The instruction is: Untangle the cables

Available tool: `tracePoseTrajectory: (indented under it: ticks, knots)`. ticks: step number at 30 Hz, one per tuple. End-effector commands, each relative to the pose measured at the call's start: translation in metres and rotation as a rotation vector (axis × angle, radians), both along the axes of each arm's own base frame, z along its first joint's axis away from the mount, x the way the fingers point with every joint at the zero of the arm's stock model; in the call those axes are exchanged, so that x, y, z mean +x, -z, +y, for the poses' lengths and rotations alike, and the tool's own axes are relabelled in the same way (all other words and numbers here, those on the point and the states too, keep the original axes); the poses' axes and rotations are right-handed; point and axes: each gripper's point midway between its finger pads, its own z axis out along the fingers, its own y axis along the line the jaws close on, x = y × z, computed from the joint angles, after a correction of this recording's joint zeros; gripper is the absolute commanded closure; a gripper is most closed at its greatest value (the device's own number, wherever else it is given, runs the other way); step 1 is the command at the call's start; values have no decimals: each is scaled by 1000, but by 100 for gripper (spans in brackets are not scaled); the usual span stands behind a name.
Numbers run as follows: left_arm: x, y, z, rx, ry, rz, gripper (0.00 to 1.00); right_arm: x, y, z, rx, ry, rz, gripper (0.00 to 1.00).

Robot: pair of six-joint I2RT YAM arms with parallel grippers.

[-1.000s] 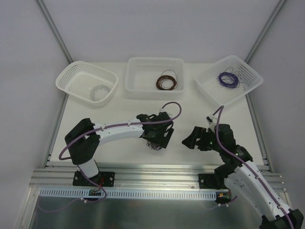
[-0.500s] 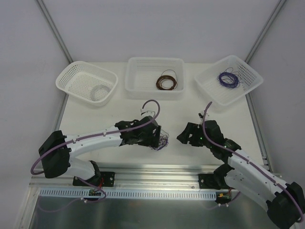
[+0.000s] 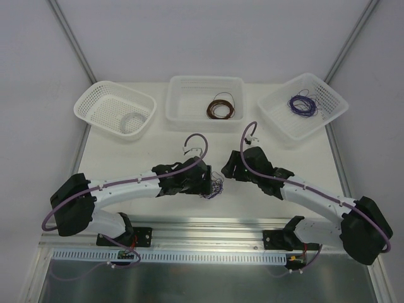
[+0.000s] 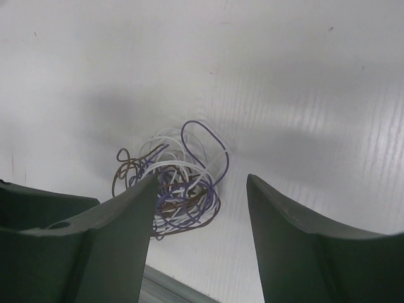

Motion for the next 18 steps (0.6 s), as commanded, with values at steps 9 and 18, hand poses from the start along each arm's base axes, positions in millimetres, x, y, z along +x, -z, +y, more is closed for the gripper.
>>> tracePoseTrajectory:
  ticks: [9, 18]
  knots:
    - [9, -2, 3, -26, -66, -34, 32, 18, 7, 32, 33, 14, 3, 41]
    - [20, -11, 1, -47, -93, -48, 30, 8, 35, 24, -7, 16, 42, 61]
